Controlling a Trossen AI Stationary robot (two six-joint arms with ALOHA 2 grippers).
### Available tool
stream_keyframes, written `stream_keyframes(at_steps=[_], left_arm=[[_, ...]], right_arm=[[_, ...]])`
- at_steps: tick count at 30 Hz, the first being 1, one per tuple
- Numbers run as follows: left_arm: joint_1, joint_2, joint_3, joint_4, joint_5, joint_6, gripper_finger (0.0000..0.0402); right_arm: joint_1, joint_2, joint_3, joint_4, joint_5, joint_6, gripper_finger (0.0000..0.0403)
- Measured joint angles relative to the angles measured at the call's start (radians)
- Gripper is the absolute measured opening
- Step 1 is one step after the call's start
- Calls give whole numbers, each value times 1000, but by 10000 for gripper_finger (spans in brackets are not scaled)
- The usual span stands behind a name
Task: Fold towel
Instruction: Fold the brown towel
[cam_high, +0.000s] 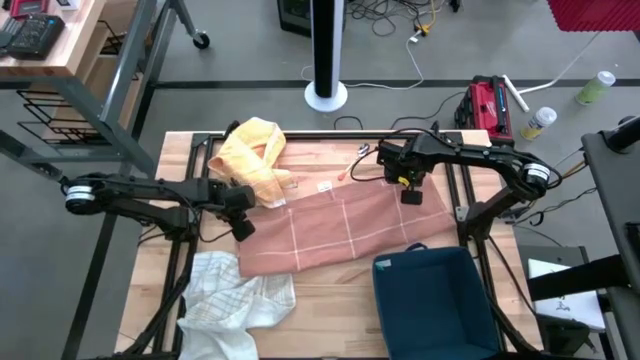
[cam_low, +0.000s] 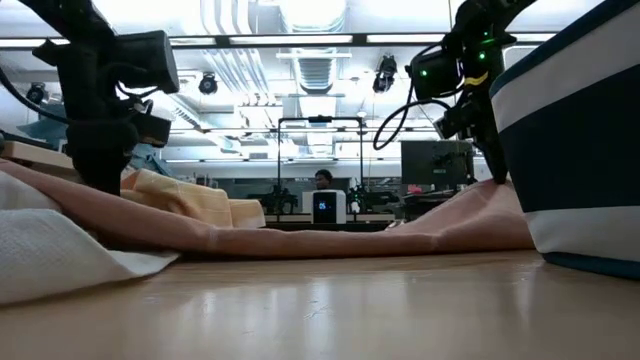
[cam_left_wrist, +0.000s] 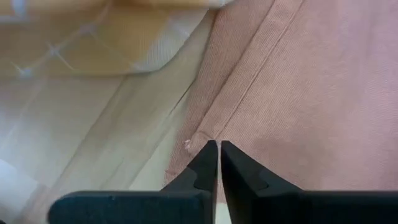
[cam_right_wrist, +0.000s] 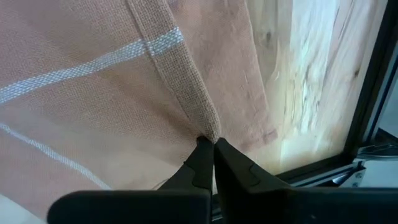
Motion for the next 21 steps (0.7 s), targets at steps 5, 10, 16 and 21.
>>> stream_keyframes(at_steps=[5,10,16,21], left_arm=[[4,10,-25,9,-1,-79,69],[6,42,-29,59,-11,-158,112],[6,103,-29,100,6,-185,131],[6,160,-29,111,5,-185,120]], right_arm=[[0,0,-5,26,0,-6,0],[0,0,-6,55,0,-34,0],[0,0,-6,55,-1,-44,0],[0,0,-7,54,-1,-44,0]])
